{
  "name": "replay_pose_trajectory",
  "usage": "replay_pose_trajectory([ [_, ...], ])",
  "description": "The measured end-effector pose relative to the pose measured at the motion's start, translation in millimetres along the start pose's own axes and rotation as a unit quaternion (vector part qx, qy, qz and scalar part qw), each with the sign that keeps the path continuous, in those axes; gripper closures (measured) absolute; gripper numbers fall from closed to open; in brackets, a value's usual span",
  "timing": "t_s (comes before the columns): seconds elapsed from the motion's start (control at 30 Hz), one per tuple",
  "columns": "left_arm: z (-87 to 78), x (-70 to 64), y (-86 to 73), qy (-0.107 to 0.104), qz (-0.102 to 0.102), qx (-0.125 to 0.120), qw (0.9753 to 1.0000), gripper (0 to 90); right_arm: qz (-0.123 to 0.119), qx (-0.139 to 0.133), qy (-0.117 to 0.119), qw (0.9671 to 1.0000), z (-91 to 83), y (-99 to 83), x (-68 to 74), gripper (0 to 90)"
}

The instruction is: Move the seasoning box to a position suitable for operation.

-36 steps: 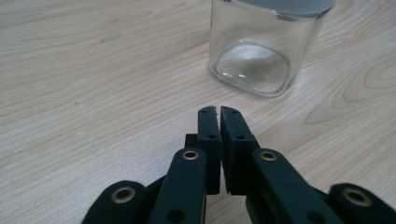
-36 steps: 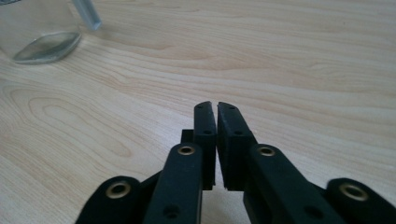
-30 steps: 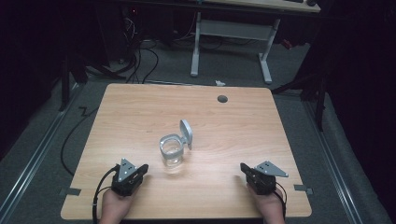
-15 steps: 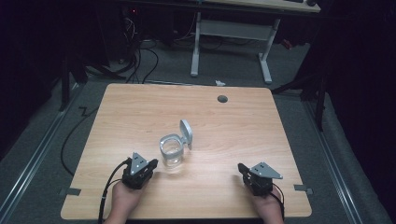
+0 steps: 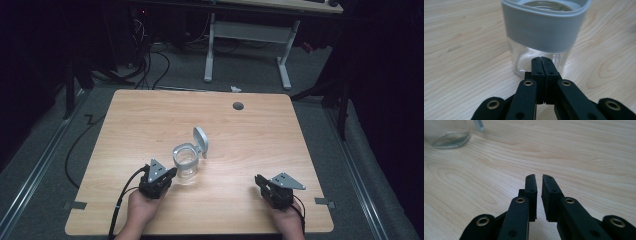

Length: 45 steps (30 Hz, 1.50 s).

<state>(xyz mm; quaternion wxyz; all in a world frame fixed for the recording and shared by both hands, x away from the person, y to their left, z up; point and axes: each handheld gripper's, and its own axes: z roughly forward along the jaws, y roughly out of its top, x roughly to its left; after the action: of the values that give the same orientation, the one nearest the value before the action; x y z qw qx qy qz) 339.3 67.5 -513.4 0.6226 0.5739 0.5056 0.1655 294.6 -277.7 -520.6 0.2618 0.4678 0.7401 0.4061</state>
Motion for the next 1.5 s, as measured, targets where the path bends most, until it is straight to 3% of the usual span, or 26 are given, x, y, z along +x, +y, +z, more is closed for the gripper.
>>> replay_pose_trajectory([
  [0.3, 4.8, -18.1, -11.7, -0.022, 0.014, 0.013, 0.9996, 88.4, 0.002, -0.003, 0.0, 1.0, -1.2, -0.7, -3.0, 81.7],
  [0.37, 2.3, -13.1, -9.3, -0.015, 0.011, 0.005, 0.9998, 88.3, 0.003, -0.004, 0.001, 1.0, -2.1, -1.0, -3.6, 81.7],
  [0.5, 4.6, 7.8, 3.6, 0.018, -0.001, -0.013, 0.9998, 90.0, 0.001, -0.005, 0.004, 1.0, -3.0, -1.8, -4.3, 81.6],
  [0.57, 10.4, 14.9, 9.9, 0.027, -0.007, -0.018, 0.9995, 90.0, 0.002, -0.005, 0.007, 1.0, -2.8, -2.0, -4.7, 81.6],
  [0.63, 19.8, 20.3, 14.5, 0.039, 0.001, -0.018, 0.9991, 90.0, 0.001, -0.005, 0.008, 1.0, -2.5, -1.9, -4.8, 81.5],
  [0.77, 39.3, 27.4, 21.8, 0.049, -0.001, -0.024, 0.9985, 90.0, 0.002, -0.006, 0.011, 0.9999, -2.9, -1.6, -5.0, 81.2],
  [1.03, 47.8, 23.0, 20.2, 0.037, 0.003, -0.017, 0.9992, 90.0, 0.004, -0.005, 0.011, 0.9999, -3.7, -3.8, -5.5, 81.2],
  [1.5, 23.9, -5.0, 2.5, -0.003, 0.004, -0.016, 0.9999, 90.0, 0.001, -0.002, 0.014, 0.9999, -0.5, -3.4, -2.7, 81.2],
])
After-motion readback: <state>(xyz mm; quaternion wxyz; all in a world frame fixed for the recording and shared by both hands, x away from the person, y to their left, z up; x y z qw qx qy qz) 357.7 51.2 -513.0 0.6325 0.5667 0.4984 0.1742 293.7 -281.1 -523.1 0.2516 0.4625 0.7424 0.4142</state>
